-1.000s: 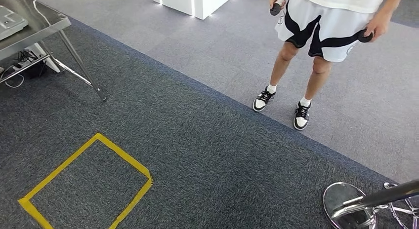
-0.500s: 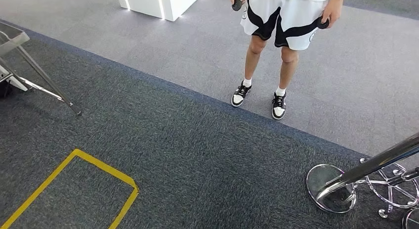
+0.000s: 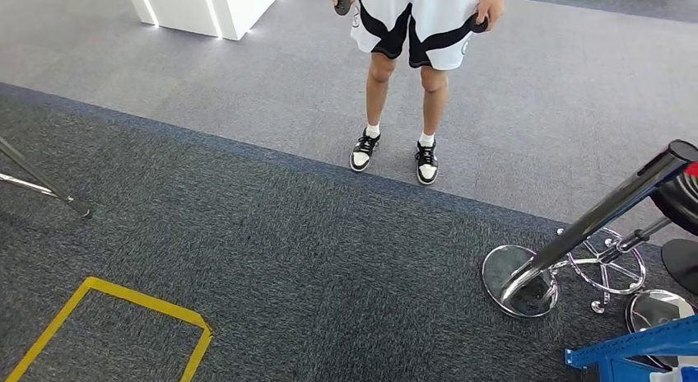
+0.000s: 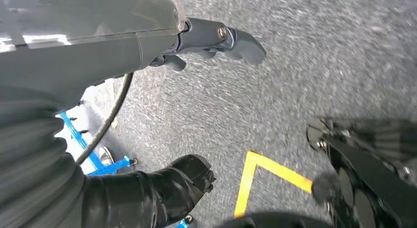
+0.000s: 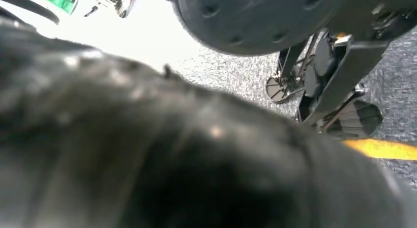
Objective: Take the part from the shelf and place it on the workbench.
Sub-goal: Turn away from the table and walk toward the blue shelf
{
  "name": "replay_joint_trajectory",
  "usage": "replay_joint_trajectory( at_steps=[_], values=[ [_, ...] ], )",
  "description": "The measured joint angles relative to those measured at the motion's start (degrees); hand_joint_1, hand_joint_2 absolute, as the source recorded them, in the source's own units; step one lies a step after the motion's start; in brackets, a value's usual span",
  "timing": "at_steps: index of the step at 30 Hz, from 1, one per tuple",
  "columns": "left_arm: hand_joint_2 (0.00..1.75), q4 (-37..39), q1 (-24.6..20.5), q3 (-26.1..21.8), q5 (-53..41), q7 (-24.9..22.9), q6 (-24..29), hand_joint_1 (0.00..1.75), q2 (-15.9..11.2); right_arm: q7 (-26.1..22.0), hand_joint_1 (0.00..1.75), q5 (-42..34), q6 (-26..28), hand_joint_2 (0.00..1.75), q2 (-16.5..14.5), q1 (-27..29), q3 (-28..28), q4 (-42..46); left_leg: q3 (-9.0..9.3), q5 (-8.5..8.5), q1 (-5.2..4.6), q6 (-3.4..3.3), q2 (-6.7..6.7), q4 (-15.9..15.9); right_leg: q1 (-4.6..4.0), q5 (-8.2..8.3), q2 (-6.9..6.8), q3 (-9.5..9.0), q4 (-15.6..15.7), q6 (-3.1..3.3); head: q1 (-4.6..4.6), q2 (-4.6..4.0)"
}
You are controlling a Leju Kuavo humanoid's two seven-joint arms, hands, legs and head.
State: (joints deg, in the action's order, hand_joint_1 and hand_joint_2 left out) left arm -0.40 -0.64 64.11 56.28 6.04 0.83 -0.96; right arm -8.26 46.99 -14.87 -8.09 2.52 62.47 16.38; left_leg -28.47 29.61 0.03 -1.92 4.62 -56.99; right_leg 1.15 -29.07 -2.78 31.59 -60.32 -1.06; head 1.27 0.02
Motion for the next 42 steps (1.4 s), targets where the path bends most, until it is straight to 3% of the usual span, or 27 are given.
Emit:
replay_joint_trajectory(
  at_steps=[1, 3, 5, 6, 8, 10, 11, 12, 14, 15, 17, 19, 21, 23, 25, 26, 27, 29, 31, 34, 36, 37, 38, 40, 41, 42],
  values=[
    [1.75, 0.01, -0.05, 0.00, 0.08, 0.01, -0.01, 0.00, 0.00, -0.03, 0.00, 0.19, -0.23, 0.00, 0.01, -0.04, 0.02, -0.02, 0.12, 0.23, -0.07, 0.35, 0.37, -0.19, -0.15, 0.11, -0.45, -0.54, 1.14, 0.27, 0.00, 0.00],
    [1.75, 0.01, -0.30, 0.01, 0.17, 0.01, -0.03, 0.00, 0.00, -0.05, 0.00, 0.56, -0.58, 0.00, 0.00, -0.06, 0.09, -0.03, 0.44, 0.37, -0.05, 0.96, 1.14, -0.20, -0.32, 0.22, 0.36, -0.35, 1.17, 0.84, 0.04, 0.00],
    [1.75, 0.01, -0.48, 0.02, 0.25, 0.00, -0.08, 0.00, 0.01, -0.04, 0.00, 1.01, -0.76, 0.00, 0.00, -0.04, 0.21, -0.03, 0.28, 1.41, 0.22, 1.58, 0.08, -1.26, -0.16, 0.64, 1.25, -0.30, 1.59, 1.59, 0.06, 0.00],
    [1.75, 0.01, -0.47, 0.02, 0.29, -0.01, -0.14, 0.00, 0.02, -0.04, 0.00, 1.19, -0.84, 0.00, 0.01, -0.04, 0.32, -0.02, -0.53, 2.83, 0.37, 1.83, -1.19, -3.13, -0.06, 0.86, 1.67, -0.24, 1.78, 1.96, 0.07, 0.00],
    [1.75, 0.01, -0.33, 0.02, 0.33, -0.01, -0.26, 0.00, 0.03, -0.03, 0.00, 1.45, -1.03, 0.00, 0.02, -0.05, 0.61, -0.01, -3.75, 6.81, 0.54, 2.13, -3.60, -10.00, -0.18, 1.11, 2.54, 0.06, 1.85, 2.37, 0.08, 0.00],
    [1.75, 0.01, -0.23, 0.02, 0.37, 0.05, -0.46, 0.00, 0.02, -0.03, 0.00, 1.75, -1.24, 0.00, 0.02, -0.04, 0.84, -0.01, -6.73, 8.75, 0.58, 2.13, -4.09, -16.13, -0.43, 1.17, 3.71, 0.38, 1.69, 2.47, 0.09, 0.00],
    [1.75, 0.01, -0.20, 0.02, 0.42, 0.13, -0.61, 0.00, 0.00, -0.03, 0.00, 1.92, -1.36, 0.00, 0.02, -0.02, 0.91, -0.01, -7.00, 8.00, 0.59, 2.04, -4.14, -16.49, -0.50, 1.18, 4.40, 0.43, 1.59, 2.48, 0.09, 0.00],
    [1.75, 0.01, -0.17, 0.02, 0.49, 0.23, -0.75, 0.00, -0.01, -0.03, 0.00, 2.06, -1.46, 0.00, 0.02, -0.01, 0.96, -0.01, -6.17, 6.21, 0.59, 1.89, -4.30, -14.51, -0.54, 1.18, 5.11, 0.41, 1.50, 2.47, 0.09, 0.00],
    [1.75, 0.03, -0.02, 0.03, 0.62, 0.45, -0.94, 0.00, -0.10, -0.03, 0.00, 2.21, -1.61, 0.00, 0.01, -0.02, 1.01, -0.01, -2.86, 2.01, 0.57, 1.50, -5.81, -6.95, -0.55, 1.17, 6.44, 0.35, 1.33, 2.36, 0.08, 0.00],
    [1.75, 0.04, 0.05, 0.03, 0.66, 0.55, -0.98, 0.00, -0.15, -0.03, 0.00, 2.26, -1.64, 0.00, 0.00, -0.06, 1.01, -0.01, -1.56, 0.79, 0.54, 1.33, -6.78, -3.77, -0.55, 1.20, 7.06, 0.47, 1.22, 2.17, 0.08, 0.00],
    [1.75, 0.08, 0.03, 0.03, 0.71, 0.74, -1.01, 0.00, -0.26, -0.03, 0.00, 2.33, -1.72, 0.00, -0.02, -0.05, 1.03, -0.01, -0.67, 0.33, 0.32, 1.03, -7.90, -1.15, -0.43, 1.44, 8.03, 0.85, 1.17, 1.52, 0.07, 0.00],
    [1.75, 0.08, -0.24, 0.04, 0.78, 0.88, -1.02, 0.00, -0.33, -0.03, 0.00, 2.44, -1.90, 0.00, -0.02, 0.09, 1.05, -0.01, -0.51, -0.09, 0.28, 0.45, -7.00, -0.55, -0.26, 1.67, 8.62, 1.11, 1.21, 0.81, 0.06, 0.00],
    [1.75, 0.08, -0.29, 0.04, 0.86, 0.95, -1.03, 0.00, -0.38, -0.03, 0.00, 2.66, -2.21, 0.00, -0.01, 0.17, 1.11, 0.01, -0.20, -0.70, 0.46, -0.42, -5.74, 0.25, -0.38, 0.28, 6.81, 1.97, -0.59, 0.37, 0.01, 0.00],
    [1.75, 0.08, -0.10, 0.04, 1.05, 1.01, -1.07, 0.00, -0.39, -0.03, 0.00, 3.04, -2.61, 0.00, -0.01, 0.10, 1.24, 0.05, -0.26, -0.99, 0.46, -0.95, -4.37, 0.58, -0.43, -3.35, 4.20, 4.72, -6.57, 0.08, -0.03, 0.00],
    [1.75, 0.08, 0.07, 0.04, 1.25, 1.02, -1.11, 0.00, -0.44, -0.03, 0.00, 3.35, -2.96, 0.00, -0.02, 0.05, 1.40, 0.09, -0.53, -0.97, 0.34, -1.07, -2.96, 0.46, -0.21, -6.03, 3.40, 7.74, -13.17, -0.28, -0.03, 0.00],
    [1.75, 0.08, 0.11, 0.04, 1.29, 1.03, -1.14, 0.00, -0.46, -0.03, 0.00, 3.42, -3.08, 0.00, -0.02, 0.10, 1.46, 0.09, -0.63, -0.91, 0.31, -1.05, -2.30, 0.41, -0.06, -5.88, 3.22, 8.08, -14.17, -0.43, -0.02, 0.00],
    [1.75, 0.08, 0.10, 0.04, 1.33, 1.03, -1.17, 0.00, -0.48, -0.03, 0.00, 3.47, -3.18, 0.00, -0.02, 0.17, 1.50, 0.14, -0.65, -0.81, 0.31, -0.97, -1.71, 0.37, 0.07, -4.73, 2.96, 7.27, -12.89, -0.54, -0.03, 0.00],
    [1.75, 0.08, 0.04, 0.04, 1.37, 1.07, -1.29, 0.00, -0.49, -0.03, 0.00, 3.54, -3.32, 0.00, -0.02, 0.28, 1.58, 0.32, -0.47, -0.48, 0.32, -0.56, -0.73, 0.15, 0.17, -1.40, 1.42, 3.13, -5.33, -0.50, -0.04, 0.00],
    [1.75, 0.08, -0.01, 0.04, 1.45, 1.12, -1.37, 0.00, -0.48, -0.03, 0.00, 3.64, -3.50, 0.00, -0.02, 0.23, 1.69, 0.54, -0.27, -0.03, 0.18, 0.16, 0.06, -0.24, -0.13, 0.32, 0.17, 0.13, 0.45, 0.01, 0.00, 0.00],
    [1.75, 0.08, -0.42, 0.04, 1.64, 1.19, -1.37, 0.00, -0.48, -0.03, 0.00, 3.78, -3.70, 0.00, -0.03, 0.19, 2.11, 0.74, 0.16, 0.25, 0.14, 1.13, 0.95, -0.30, -0.43, 0.64, 1.01, -0.10, 1.45, 1.01, 0.03, 0.00],
    [1.75, 0.08, -0.58, 0.04, 1.71, 1.19, -1.37, 0.00, -0.43, -0.03, 0.00, 3.80, -3.71, 0.00, -0.07, 0.23, 2.40, 0.86, -0.23, 1.67, 0.38, 1.69, -0.59, -1.84, -0.21, 1.05, 1.83, -0.12, 1.91, 1.81, 0.04, 0.00],
    [1.75, 0.08, -0.53, 0.04, 1.71, 1.18, -1.37, 0.00, -0.38, -0.03, 0.00, 3.81, -3.72, 0.00, -0.09, 0.24, 2.48, 0.96, -1.31, 3.34, 0.52, 1.90, -1.88, -4.27, -0.09, 1.26, 2.23, -0.11, 2.11, 2.16, 0.05, 0.00],
    [1.75, 0.08, -0.45, 0.04, 1.71, 1.17, -1.36, 0.00, -0.32, -0.03, 0.00, 3.82, -3.72, 0.00, -0.09, 0.25, 2.52, 1.09, -2.89, 5.38, 0.60, 2.01, -3.11, -7.74, -0.18, 1.36, 2.66, 0.01, 2.15, 2.36, 0.05, 0.00],
    [1.75, 0.08, -0.34, 0.05, 1.69, 1.05, -1.18, 0.00, -0.17, 0.07, 0.00, 3.83, -3.68, 0.00, -0.08, 0.27, 2.67, 1.28, -6.40, 8.43, 0.64, 2.04, -4.00, -15.04, -0.44, 1.43, 3.75, 0.27, 2.05, 2.52, 0.05, 0.00],
    [1.75, 0.08, -0.31, 0.07, 1.68, 0.91, -0.98, 0.00, -0.10, 0.17, 0.00, 3.83, -3.60, 0.00, -0.07, 0.28, 2.81, 1.32, -7.28, 8.42, 0.63, 1.95, -4.09, -16.68, -0.58, 1.43, 4.37, 0.33, 1.96, 2.55, 0.05, 0.00],
    [1.75, 0.08, -0.30, 0.08, 1.67, 0.72, -0.73, 0.00, -0.04, 0.29, 0.00, 3.84, -3.49, 0.00, -0.07, 0.29, 2.99, 1.32, -7.18, 7.22, 0.61, 1.75, -4.18, -16.13, -0.69, 1.42, 5.05, 0.34, 1.85, 2.55, 0.05, 0.00]
  ],
)
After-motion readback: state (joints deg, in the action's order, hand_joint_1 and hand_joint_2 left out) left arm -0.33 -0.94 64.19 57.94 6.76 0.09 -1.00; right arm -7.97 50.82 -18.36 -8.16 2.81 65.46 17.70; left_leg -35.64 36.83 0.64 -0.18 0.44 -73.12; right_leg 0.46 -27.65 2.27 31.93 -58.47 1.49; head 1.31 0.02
